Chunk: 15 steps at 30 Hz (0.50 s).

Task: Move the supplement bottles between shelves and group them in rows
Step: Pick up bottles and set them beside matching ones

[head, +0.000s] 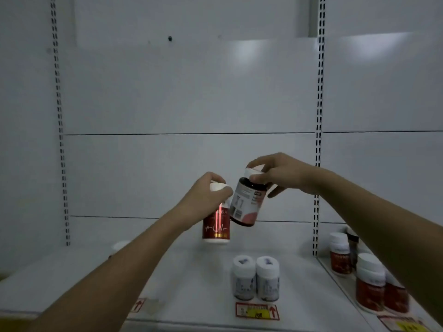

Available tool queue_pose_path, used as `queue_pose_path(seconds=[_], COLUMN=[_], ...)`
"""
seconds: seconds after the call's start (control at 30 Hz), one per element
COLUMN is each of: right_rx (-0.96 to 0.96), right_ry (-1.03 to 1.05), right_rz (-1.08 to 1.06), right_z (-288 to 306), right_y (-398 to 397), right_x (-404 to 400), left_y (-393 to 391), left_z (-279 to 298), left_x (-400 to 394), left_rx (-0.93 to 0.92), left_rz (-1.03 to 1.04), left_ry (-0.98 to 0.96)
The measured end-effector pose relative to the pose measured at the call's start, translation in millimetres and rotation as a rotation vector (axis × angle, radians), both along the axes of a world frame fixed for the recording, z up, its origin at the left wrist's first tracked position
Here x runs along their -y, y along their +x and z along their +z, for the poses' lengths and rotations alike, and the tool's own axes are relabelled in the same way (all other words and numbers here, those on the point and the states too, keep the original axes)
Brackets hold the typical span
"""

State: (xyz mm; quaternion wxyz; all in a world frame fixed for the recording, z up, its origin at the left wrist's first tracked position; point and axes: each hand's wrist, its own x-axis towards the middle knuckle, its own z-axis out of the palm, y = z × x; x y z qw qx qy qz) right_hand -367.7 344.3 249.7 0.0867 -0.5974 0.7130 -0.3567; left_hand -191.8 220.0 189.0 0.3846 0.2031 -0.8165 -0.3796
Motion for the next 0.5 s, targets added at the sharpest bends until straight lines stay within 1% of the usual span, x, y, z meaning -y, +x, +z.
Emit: queue_pose_path(seconds=[0.03,0.1,0.17,0.3,0.43,0.5], right_rx=[-0.004,0.011,0.005,-0.053,-0.133,-0.141], right_ry=[0.008,0.016,0.021,0.038,0.039,0.035], right_rz=[0.004,0.01,0.004,-0.037,-0.118,-0.166], right_z=[-2.1,-7.4,-12.0,-19.5,-25.3,-25.8], right_y=[6.1,16.9,25.8,38.3,49.7,54.4], right_x=[-3.4,-8.8,-12.1,-14.7,-15.7,-15.7], left_y=[4.1,11.8,17.4,26.5,31.8,33.8], left_z=[-3.5,-9.8,-14.4,-22.8,-34.4,-37.5], left_x=[-7.1,-17.5,-25.3,-32.7,-39.7,-44.4], left_rx=[0.042,0.184,0.268,0.295,0.243,0.21], left_rz=[0.021,0.045,0.005,-0.033,-0.044,-0.035], left_ry=[-0.03,-0.106,-0.121,-0.068,-0.02,-0.003])
